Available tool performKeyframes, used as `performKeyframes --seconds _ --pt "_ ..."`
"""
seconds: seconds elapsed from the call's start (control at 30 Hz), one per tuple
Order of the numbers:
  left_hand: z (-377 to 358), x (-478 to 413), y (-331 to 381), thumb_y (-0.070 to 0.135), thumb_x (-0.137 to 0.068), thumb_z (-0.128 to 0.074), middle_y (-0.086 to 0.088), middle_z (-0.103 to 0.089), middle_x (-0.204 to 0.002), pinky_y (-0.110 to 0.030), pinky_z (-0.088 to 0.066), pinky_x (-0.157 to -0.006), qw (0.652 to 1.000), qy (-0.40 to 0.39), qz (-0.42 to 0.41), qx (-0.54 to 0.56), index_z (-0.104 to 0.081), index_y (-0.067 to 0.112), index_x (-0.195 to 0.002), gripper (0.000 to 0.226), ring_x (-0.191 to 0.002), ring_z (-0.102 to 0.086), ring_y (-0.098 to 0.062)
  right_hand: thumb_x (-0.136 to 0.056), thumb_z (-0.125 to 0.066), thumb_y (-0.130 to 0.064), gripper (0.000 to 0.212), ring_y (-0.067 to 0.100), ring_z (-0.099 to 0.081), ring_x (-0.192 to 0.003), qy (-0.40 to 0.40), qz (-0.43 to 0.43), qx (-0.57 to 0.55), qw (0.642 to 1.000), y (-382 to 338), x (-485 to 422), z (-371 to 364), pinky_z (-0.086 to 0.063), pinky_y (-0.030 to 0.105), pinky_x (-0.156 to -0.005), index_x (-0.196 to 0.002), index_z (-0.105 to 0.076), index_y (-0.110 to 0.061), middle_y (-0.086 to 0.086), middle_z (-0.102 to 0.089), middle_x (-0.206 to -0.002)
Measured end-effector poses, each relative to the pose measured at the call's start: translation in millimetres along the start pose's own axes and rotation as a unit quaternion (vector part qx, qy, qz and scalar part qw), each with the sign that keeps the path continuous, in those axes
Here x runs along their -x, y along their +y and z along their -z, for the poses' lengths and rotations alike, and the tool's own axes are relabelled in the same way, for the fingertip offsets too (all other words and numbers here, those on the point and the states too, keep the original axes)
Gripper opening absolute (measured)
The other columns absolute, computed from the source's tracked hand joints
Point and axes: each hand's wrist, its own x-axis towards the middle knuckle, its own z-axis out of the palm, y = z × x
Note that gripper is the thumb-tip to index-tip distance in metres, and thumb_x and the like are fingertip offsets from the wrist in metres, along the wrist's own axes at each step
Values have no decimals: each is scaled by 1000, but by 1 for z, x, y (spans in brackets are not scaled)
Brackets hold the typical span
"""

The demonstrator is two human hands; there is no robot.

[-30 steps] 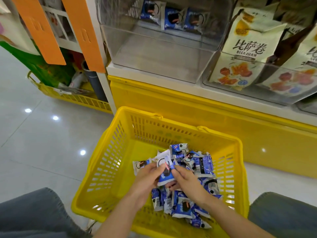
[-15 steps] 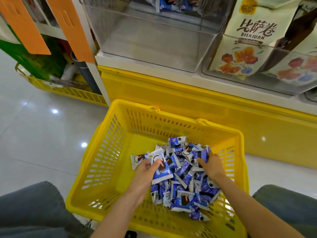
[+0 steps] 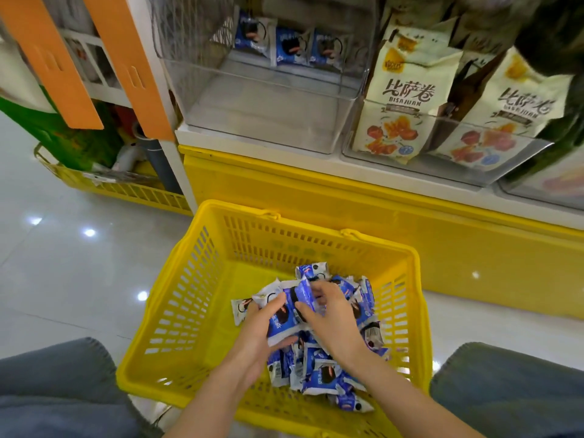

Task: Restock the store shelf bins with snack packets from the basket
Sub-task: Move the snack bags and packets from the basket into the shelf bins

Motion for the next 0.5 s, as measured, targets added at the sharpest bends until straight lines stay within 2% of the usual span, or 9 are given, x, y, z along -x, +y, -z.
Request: performKeyframes --seconds 0.03,0.1,0.17,0.27,0.33,0.4,0.5 --pt "1 5 4 38 -71 -71 -16 -66 -110 -38 -56 -66 1000 -20 -13 2 -45 12 -124 65 -83 -70 -28 -89 -62 -24 30 -4 -49 -92 -7 36 2 999 -9 6 -2 -36 -1 -74 -119 -56 -20 -7 -50 -107" --pt "2 15 10 44 -59 -76 -15 -64 -116 -39 -53 -75 998 -47 -40 2 -42 17 -129 83 -92 -68 -25 -94 -55 -22 26 -9 -48 -92 -20 104 5 994 -24 17 -1 -36 1 -77 -120 -57 -20 -7 -49 -105" --pt "4 21 17 44 -54 -76 -11 -68 -110 -41 -53 -78 996 -46 -71 -2 -43 18 -128 85 -95 -68 -23 -96 -51 -14 23 -10 -48 -93 -32 148 -10 988 -37 24 2 -37 2 -79 -116 -60 -18 -5 -51 -103" --pt "1 30 29 41 -60 -71 -4 -71 -107 -31 -53 -64 992 -59 -112 -12 -49 20 -126 72 -94 -69 -20 -92 -56 -9 25 -2 -52 -92 8 123 -74 990 -57 26 13 -42 7 -76 -108 -57 -28 -5 -54 -105" --pt "-1 36 38 41 -66 -69 -2 -71 -106 -28 -54 -63 988 -81 -133 -7 -51 23 -125 64 -94 -69 -19 -89 -63 -19 32 5 -51 -99 36 83 -82 993 -70 24 22 -45 15 -81 -117 -49 -27 -10 -49 -111" --pt "-2 43 51 44 -67 -71 2 -71 -108 -27 -55 -67 982 -98 -158 -16 -52 28 -123 61 -97 -68 -17 -88 -62 -28 41 8 -52 -106 -10 38 -107 994 -82 21 33 -46 15 -81 -126 -45 -23 -12 -48 -115" --pt "-3 54 73 53 -64 -71 10 -69 -109 -25 -54 -72 969 -98 -213 -82 -53 34 -118 60 -99 -67 -11 -90 -59 -31 24 3 -60 -100 -94 34 -148 984 -98 20 46 -49 11 -77 -113 -56 -25 -10 -63 -112"
